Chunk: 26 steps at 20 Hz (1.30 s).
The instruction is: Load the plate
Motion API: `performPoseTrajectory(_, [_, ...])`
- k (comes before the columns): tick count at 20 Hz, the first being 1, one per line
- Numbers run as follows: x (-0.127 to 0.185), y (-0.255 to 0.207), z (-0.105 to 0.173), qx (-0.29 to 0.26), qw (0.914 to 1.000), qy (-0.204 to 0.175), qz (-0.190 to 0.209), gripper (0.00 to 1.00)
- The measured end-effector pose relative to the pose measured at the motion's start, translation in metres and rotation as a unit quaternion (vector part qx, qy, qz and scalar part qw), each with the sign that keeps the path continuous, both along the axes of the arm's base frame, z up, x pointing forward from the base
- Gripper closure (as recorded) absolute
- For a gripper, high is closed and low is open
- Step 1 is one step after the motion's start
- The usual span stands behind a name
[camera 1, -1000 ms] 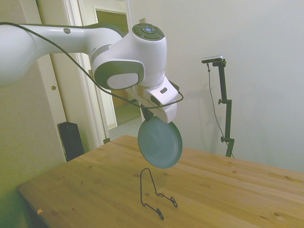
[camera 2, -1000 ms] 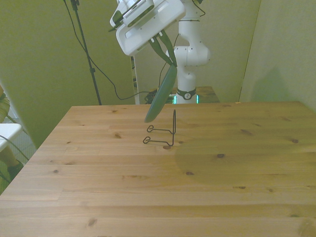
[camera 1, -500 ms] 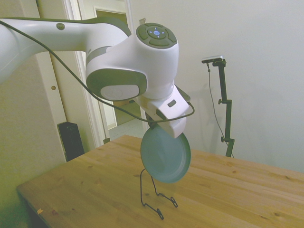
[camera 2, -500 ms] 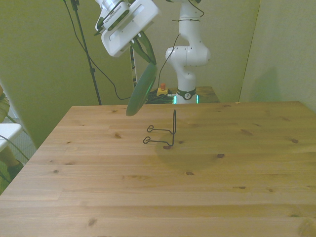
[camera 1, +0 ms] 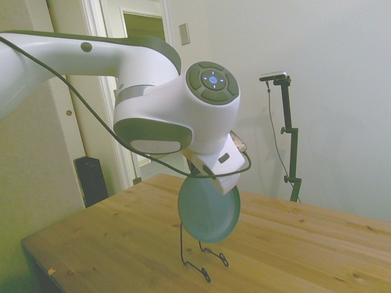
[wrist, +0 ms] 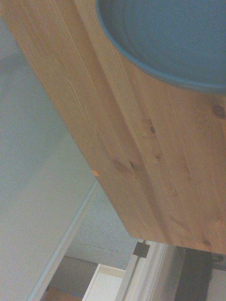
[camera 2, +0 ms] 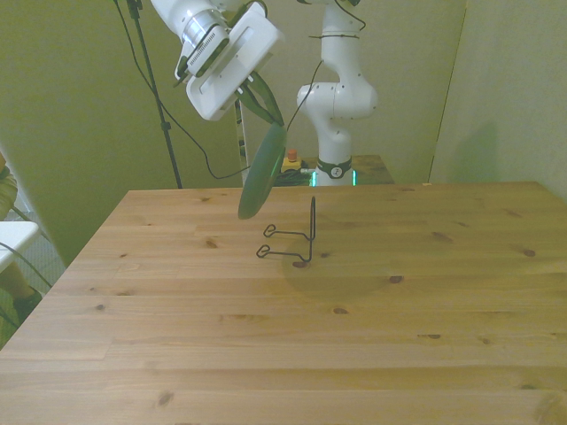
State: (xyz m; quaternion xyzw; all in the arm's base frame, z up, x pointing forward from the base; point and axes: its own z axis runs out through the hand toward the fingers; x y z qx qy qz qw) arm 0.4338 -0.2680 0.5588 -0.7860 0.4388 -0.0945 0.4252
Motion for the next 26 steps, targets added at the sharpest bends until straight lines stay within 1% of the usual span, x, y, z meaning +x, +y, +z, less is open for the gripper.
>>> performPoseTrajectory(4, [0.005,0.013,-0.012,0.008,0.9999,0.001,0.013,1.0])
performPoseTrajectory(9, [0.002,0.017,-0.031,0.016,0.9997,0.007,0.019,1.0])
performPoseTrajectory(15, [-0.002,0.016,-0.041,0.023,0.9995,-0.001,0.023,1.0])
performPoseTrajectory(18, [-0.002,0.013,-0.042,0.016,0.9997,-0.006,0.019,1.0])
performPoseTrajectory(26, [-0.004,0.015,-0.051,0.022,0.9995,-0.007,0.023,1.0])
